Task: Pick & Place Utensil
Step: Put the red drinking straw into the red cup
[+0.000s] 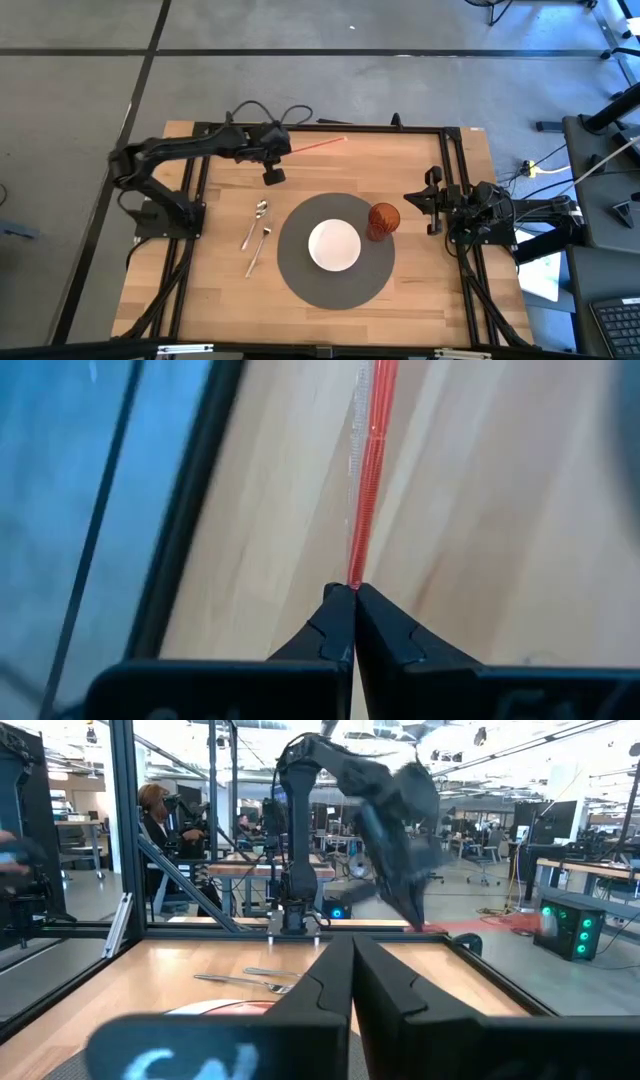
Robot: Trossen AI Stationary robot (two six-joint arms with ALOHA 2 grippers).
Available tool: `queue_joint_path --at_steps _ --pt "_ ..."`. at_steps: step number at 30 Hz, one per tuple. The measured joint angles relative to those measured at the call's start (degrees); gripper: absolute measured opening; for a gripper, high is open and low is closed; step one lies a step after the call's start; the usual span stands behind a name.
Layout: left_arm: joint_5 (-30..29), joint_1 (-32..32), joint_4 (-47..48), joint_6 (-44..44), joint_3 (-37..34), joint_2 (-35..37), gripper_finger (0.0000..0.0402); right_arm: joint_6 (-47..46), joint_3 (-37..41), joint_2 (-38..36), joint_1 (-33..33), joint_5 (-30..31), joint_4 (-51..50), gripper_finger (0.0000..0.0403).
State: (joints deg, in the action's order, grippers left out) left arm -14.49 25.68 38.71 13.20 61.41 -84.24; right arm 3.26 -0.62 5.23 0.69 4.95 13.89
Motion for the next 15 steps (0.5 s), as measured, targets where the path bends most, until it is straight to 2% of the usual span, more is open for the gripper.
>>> queue_joint_path --at_steps 7,15 --pt "6.2 -4.5 -11.4 0.0 -2.6 12.6 0.0001 0.0 0.0 0.0 0.0 0.0 0.7 0.0014" --pt "19.1 -10.7 -32.3 2.4 -12.3 19.0 0.0001 0.0 0.0 0.0 0.0 0.0 0.7 0.0014"
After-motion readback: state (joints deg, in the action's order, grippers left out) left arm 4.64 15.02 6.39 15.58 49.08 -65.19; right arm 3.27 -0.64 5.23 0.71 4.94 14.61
